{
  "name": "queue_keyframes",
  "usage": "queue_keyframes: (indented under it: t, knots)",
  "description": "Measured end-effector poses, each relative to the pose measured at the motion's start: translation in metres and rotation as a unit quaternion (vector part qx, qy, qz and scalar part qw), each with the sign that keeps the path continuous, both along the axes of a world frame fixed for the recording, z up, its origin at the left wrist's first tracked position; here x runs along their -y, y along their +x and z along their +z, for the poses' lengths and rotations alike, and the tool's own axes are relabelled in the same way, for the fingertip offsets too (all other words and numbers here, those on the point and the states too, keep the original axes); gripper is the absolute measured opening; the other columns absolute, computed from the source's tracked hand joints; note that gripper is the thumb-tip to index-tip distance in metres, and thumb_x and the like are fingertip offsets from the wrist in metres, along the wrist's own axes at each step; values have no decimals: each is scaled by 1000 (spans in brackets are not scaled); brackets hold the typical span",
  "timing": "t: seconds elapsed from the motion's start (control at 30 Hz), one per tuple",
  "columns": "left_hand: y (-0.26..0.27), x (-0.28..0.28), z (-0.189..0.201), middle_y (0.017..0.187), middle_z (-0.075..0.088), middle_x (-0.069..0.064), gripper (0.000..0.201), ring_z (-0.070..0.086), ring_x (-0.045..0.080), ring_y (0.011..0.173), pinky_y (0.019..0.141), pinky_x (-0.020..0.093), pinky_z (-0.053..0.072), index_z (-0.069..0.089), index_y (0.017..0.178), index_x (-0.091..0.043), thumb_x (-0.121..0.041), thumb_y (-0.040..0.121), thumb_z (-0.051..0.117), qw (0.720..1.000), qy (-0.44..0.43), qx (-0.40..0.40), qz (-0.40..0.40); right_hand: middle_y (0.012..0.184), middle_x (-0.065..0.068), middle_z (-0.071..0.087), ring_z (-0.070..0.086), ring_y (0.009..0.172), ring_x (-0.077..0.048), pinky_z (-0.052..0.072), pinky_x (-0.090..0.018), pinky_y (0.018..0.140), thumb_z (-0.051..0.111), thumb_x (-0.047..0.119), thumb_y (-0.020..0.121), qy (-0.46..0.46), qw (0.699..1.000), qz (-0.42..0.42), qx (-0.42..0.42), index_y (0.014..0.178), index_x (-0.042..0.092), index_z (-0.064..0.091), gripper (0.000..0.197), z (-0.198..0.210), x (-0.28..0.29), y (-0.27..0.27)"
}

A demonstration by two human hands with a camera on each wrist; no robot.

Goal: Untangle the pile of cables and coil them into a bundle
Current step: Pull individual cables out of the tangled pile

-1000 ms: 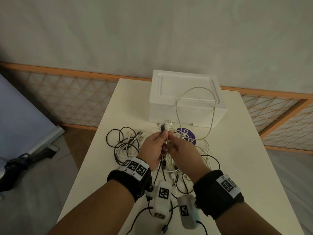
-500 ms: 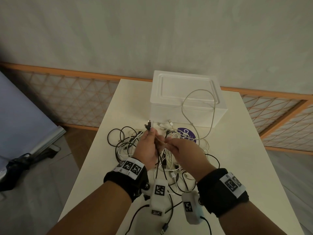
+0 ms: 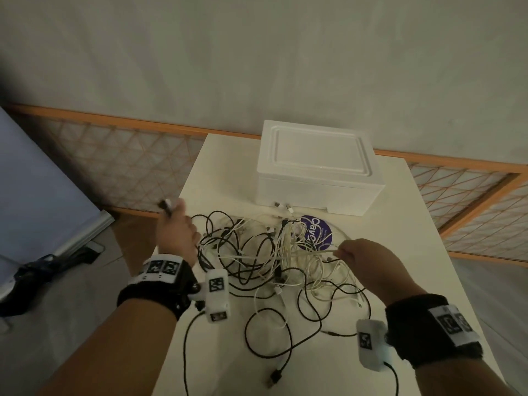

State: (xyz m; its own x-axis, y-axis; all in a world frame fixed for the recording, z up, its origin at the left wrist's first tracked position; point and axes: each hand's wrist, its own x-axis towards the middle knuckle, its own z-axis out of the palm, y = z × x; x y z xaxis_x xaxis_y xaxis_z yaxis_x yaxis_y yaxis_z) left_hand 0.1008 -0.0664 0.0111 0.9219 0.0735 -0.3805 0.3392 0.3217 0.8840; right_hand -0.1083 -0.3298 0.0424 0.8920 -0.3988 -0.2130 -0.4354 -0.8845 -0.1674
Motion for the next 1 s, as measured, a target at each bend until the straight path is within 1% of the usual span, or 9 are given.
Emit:
queue_keyframes:
  t: [0.13,0.23,0.43,0.57,0.67,0.73,0.83,0.9,1.0]
  knots:
    - [-56,53,18,76,68,-1,12,38,9,42,49,27,34,53,89,-18,-29,96,54,932,173,110,-298,90,1,63,61,86,-20,46,-32,71,40,46,97,-5,997,66,50,92,19,61,34,12,-46,29]
    - [-91,82,26,78,64,1,24,52,14,52,53,26,40,56,94,-15,-37,98,46,851,264,149,-428,86,1,62,62,82,-20,45,-31,66,39,42,98,8,994,86,72,88,21,59,31,20,-70,46]
    - [-39,40,11,71,55,3,24,49,20,62,61,29,36,56,84,-12,-32,96,50,874,373,117,-289,76,5,61,58,75,-15,46,-32,67,45,54,92,38,994,50,90,81,20,62,39,26,-40,24]
    - [-14,19,-6,58,42,4,22,32,21,47,52,31,30,47,68,-13,-20,88,55,946,262,19,-188,73,3,62,58,73,-16,47,-34,67,49,52,90,29,989,45,136,81,21,68,37,32,-22,15]
    - [-4,7,-15,56,39,4,20,31,24,50,53,34,29,43,64,-15,-21,79,56,955,261,-6,-141,64,9,50,49,66,-13,37,-29,61,54,54,87,-24,981,19,190,80,28,70,31,37,-15,13]
    - [-3,1,-18,65,50,10,19,45,29,63,63,39,37,47,68,-12,-25,80,56,921,356,23,-156,66,9,52,50,68,-13,37,-28,63,60,49,86,-11,972,-16,232,83,26,71,25,39,-10,12]
    - [-25,5,-2,95,63,10,23,58,32,93,79,37,43,57,101,-8,-30,96,51,832,501,138,-196,74,4,58,56,77,-19,39,-29,67,61,44,86,-11,970,-11,242,86,24,72,23,38,-16,18]
    - [-52,22,20,90,62,-3,26,61,22,87,77,32,45,57,112,-15,-36,97,49,822,466,227,-235,80,3,61,57,83,-20,42,-30,70,58,47,87,-21,979,25,199,87,26,71,25,35,-33,26]
    - [-84,59,32,68,58,-10,18,52,4,58,58,24,39,54,87,-27,-41,97,48,814,355,261,-378,81,6,59,56,86,-17,42,-31,71,54,45,90,-23,980,83,178,85,25,69,25,27,-64,38]
